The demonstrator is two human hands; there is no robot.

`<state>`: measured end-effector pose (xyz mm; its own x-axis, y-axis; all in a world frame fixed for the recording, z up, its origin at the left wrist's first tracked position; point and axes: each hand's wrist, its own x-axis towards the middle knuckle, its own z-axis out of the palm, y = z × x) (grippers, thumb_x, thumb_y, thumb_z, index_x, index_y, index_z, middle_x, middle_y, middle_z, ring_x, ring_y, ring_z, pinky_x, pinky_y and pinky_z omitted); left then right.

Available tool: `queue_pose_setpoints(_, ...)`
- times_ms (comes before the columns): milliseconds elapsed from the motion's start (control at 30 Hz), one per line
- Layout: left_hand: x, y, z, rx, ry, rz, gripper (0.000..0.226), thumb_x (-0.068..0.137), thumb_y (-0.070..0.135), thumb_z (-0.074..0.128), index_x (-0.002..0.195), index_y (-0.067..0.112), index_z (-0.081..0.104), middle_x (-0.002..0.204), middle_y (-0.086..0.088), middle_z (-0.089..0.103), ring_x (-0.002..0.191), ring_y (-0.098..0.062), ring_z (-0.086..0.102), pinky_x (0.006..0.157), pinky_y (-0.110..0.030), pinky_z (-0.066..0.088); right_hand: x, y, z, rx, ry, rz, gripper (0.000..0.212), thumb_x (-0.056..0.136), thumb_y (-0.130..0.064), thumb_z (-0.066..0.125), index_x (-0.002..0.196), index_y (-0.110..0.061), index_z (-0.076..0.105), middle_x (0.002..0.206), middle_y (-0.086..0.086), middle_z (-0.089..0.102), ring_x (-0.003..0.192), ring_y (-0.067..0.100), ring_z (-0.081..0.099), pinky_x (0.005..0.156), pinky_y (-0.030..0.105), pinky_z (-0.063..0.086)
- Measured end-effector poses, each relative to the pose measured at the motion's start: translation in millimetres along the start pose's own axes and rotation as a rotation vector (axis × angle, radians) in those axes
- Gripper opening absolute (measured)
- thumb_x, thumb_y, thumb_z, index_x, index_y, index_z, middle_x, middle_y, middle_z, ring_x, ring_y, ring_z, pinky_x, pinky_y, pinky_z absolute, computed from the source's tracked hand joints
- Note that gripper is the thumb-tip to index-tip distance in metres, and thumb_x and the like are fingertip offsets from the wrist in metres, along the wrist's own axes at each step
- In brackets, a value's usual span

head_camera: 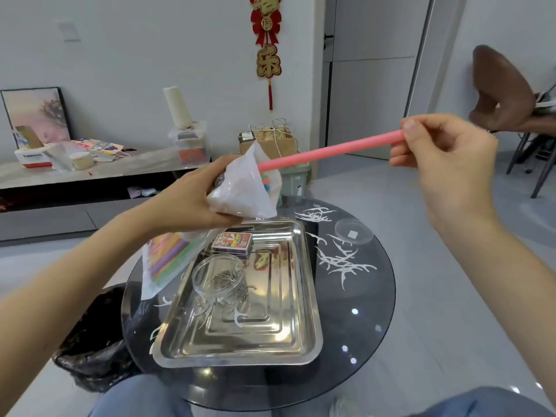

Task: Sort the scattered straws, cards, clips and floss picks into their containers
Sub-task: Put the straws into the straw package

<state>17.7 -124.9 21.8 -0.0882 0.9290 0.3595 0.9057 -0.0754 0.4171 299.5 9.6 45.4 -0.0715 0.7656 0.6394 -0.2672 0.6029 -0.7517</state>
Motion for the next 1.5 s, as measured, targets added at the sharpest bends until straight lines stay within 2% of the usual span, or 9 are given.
queue_pose_setpoints(100,-2,5,-1,-0.071,-0.015,-0.043,0.082,0.068,0.025,0.084,0.135,0.039,0.038,0.112,0.021,0.061,0.103,-0.002,0.059,0.092,-0.034,0.050,-5,11,1,-0.059,-0.026,0.007,0.017,0.092,-0.007,0.057,0.081,-0.018,0.063,0.055,-0.010,0.063,0.052,0.005,0.060,0.057,0.018,0.051)
queue_pose_setpoints(233,-5,2,-4,-0.138,-0.071,-0.079,0.084,0.069,0.022,0.085,0.136,0.040,0.037,0.111,0.019,0.063,0.103,-0.005,0.061,0.093,-0.038,0.050,-10,21,0,-0.154,-0.114,-0.012,0.011,0.092,-0.008,0.057,0.085,-0.014,0.064,0.064,-0.004,0.062,0.051,0.004,0.057,0.054,0.017,0.048)
queue_pose_setpoints(433,-6,-11,-1,-0.161,-0.157,-0.110,0.087,0.059,0.040,0.086,0.131,0.048,0.038,0.110,0.027,0.060,0.102,0.004,0.058,0.085,-0.024,0.046,-4,37,-8,-0.161,-0.228,0.162,0.016,0.091,-0.004,0.059,0.080,-0.013,0.065,0.051,-0.011,0.062,0.046,0.001,0.052,0.049,0.013,0.043)
queue_pose_setpoints(567,-12,-17,6,-0.084,-0.184,-0.123,0.091,0.055,0.048,0.086,0.122,0.068,0.028,0.109,0.036,0.056,0.100,0.011,0.056,0.078,-0.008,0.042,-11,41,-8,-0.177,-0.238,0.095,0.021,0.091,-0.007,0.060,0.076,-0.022,0.066,0.055,-0.010,0.063,0.048,0.003,0.052,0.050,0.013,0.044)
queue_pose_setpoints(733,-19,-23,15,-0.078,-0.145,-0.079,0.097,0.058,0.047,0.088,0.134,0.057,0.029,0.115,0.028,0.059,0.105,0.001,0.059,0.090,-0.029,0.049,-21,38,-6,-0.147,-0.165,-0.004,0.021,0.091,-0.010,0.061,0.079,-0.026,0.066,0.062,-0.011,0.065,0.053,0.005,0.057,0.054,0.014,0.047)
queue_pose_setpoints(967,-24,-28,15,-0.106,-0.096,-0.062,0.097,0.057,0.053,0.085,0.137,0.053,0.030,0.122,0.029,0.056,0.110,0.004,0.056,0.090,-0.027,0.047,-50,43,-3,-0.117,-0.277,-0.049,0.018,0.087,-0.017,0.065,0.082,-0.033,0.070,0.068,-0.005,0.066,0.056,0.009,0.060,0.054,0.016,0.049)
queue_pose_setpoints(1100,-26,-31,12,-0.070,-0.129,-0.056,0.097,0.056,0.053,0.085,0.135,0.057,0.029,0.121,0.030,0.056,0.109,0.005,0.056,0.087,-0.024,0.045,-34,39,-6,-0.179,-0.366,-0.018,0.032,0.090,-0.012,0.062,0.079,-0.041,0.070,0.068,-0.008,0.065,0.057,0.008,0.058,0.055,0.014,0.047)
queue_pose_setpoints(1300,-27,-30,10,0.050,-0.219,-0.042,0.099,0.057,0.049,0.087,0.134,0.062,0.026,0.123,0.033,0.053,0.112,0.005,0.053,0.098,-0.032,0.045,-11,26,0,-0.225,-0.492,-0.012,0.031,0.092,-0.010,0.059,0.078,-0.036,0.069,0.061,-0.012,0.062,0.053,0.004,0.053,0.053,0.012,0.043)
queue_pose_setpoints(1500,-31,-30,11,0.071,-0.201,-0.033,0.094,0.059,0.044,0.088,0.134,0.055,0.033,0.119,0.032,0.056,0.107,0.005,0.057,0.094,-0.033,0.048,-13,21,18,-0.228,-0.503,-0.026,0.022,0.092,-0.016,0.060,0.079,-0.032,0.069,0.059,-0.009,0.059,0.054,0.008,0.050,0.053,0.027,0.045)
